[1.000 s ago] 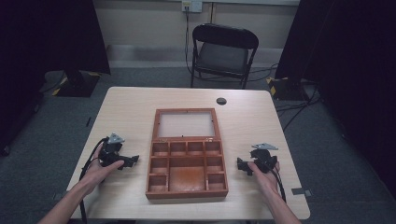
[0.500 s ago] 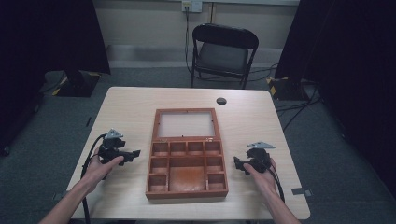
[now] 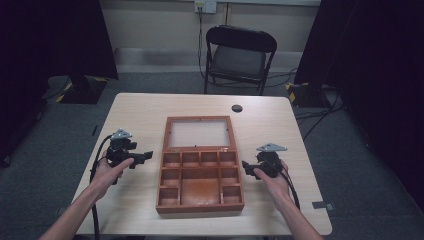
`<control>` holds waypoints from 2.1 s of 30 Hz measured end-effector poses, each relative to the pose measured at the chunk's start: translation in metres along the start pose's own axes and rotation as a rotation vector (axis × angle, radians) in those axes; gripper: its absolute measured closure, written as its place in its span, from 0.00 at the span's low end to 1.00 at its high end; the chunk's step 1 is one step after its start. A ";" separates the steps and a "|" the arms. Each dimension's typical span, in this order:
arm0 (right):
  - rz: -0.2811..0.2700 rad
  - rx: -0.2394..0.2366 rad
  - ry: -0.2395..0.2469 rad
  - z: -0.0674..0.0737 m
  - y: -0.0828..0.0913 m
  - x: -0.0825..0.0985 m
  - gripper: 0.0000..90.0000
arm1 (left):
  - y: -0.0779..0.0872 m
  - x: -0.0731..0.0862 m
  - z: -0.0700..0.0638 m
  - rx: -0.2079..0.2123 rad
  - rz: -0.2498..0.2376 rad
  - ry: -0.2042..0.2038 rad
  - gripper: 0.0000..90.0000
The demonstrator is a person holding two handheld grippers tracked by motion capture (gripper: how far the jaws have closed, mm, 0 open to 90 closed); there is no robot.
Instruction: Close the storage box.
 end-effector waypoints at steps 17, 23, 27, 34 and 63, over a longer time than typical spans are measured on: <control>-0.103 -0.107 0.011 0.009 -0.028 -0.071 0.21 | -0.031 -0.033 -0.013 0.017 0.002 -0.015 0.24; -0.060 -0.157 -0.004 0.016 -0.056 -0.078 0.21 | -0.051 -0.034 -0.012 0.034 0.044 0.042 0.25; -0.018 -0.146 0.025 0.023 -0.071 -0.075 0.21 | -0.055 -0.034 -0.010 0.057 0.040 0.083 0.25; -0.026 -0.148 -0.015 0.026 -0.078 -0.068 0.21 | -0.056 -0.030 -0.010 0.071 0.062 0.092 0.24; -0.012 -0.224 -0.136 0.018 -0.078 -0.057 0.17 | -0.077 -0.026 -0.008 0.123 0.102 0.131 0.12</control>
Point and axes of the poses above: each handheld gripper's, and its own axes: y roughly backward along the jaws, x roughly out of its underside, z roughly to its left, the point moved 1 cm from there along -y, roughly forward along the jaws, and after that the axes turned 1 degree about x, right-handed, at the moved point
